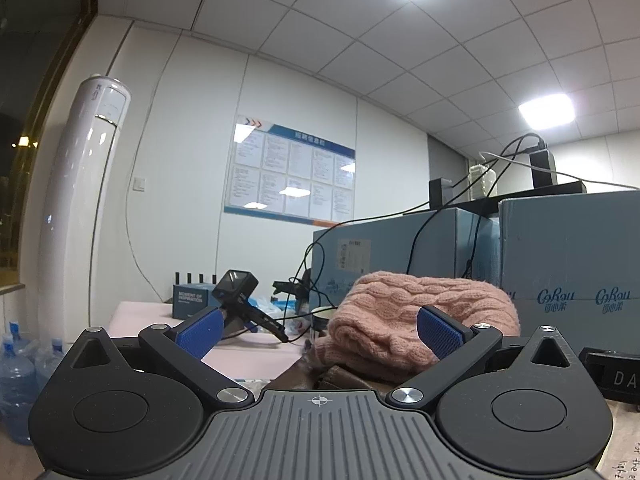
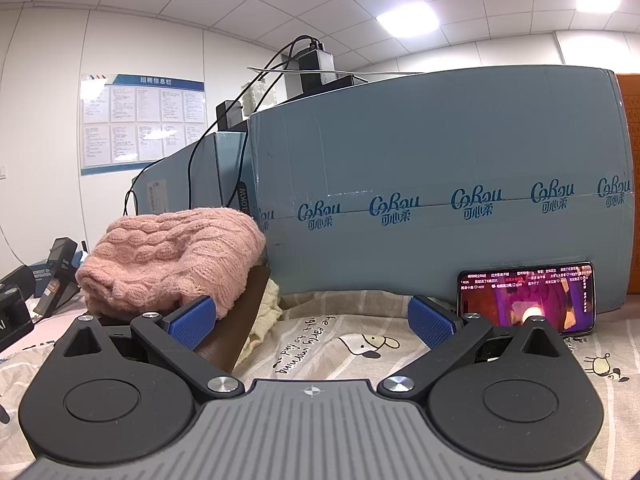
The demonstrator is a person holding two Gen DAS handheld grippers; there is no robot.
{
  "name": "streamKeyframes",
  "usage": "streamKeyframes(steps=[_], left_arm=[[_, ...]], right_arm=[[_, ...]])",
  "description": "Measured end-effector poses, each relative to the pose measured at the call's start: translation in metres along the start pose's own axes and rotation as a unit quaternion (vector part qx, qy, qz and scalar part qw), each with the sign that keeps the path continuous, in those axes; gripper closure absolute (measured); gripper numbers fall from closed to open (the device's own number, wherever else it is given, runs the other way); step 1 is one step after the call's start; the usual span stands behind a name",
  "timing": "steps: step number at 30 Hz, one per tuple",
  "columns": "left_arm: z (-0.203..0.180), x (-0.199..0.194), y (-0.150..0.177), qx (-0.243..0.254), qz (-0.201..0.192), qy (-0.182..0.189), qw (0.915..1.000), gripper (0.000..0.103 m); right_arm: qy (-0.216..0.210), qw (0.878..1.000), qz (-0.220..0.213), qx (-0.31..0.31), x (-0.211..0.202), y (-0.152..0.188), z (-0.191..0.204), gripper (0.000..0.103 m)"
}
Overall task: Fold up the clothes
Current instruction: 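Carry both tools from the pink sweater over to the crumpled white shirt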
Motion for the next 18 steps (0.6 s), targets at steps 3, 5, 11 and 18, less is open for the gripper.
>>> streamKeyframes(steps=[3, 5, 11, 18], left_arm=[[0.003, -0.002, -0.003, -0.01, -0.005, 0.001, 0.9999, 0.0], [0.006, -0.003, -0.005, -0.017, -0.008, 0.002, 0.9998, 0.0], [0.005, 0.015, 0.001, -0.032, 0.005, 0.006, 0.9995, 0.0], [0.008, 0.019, 0.003, -0.045, 0.013, 0.012, 0.9988, 0.0]], right_arm=[[-0.001, 1.0, 0.0, 0.0, 0.0, 0.0, 0.0, 0.0], [-0.001, 1.0, 0.0, 0.0, 0.0, 0.0, 0.001, 0.0], [-0.003, 1.0, 0.0, 0.0, 0.0, 0.0, 0.002, 0.0], [-0.009, 1.0, 0.004, -0.009, -0.002, -0.001, 0.004, 0.0]])
Point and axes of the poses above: each gripper's, at about its wrist camera, not at the fingertips, and x roughly the way its jaws point, z to its left, y to its underside, the point moved 3 cm from there along x, roughly the way its jaws point, and after that the axes turned 5 degrees about -z, right-handed, at the moved point
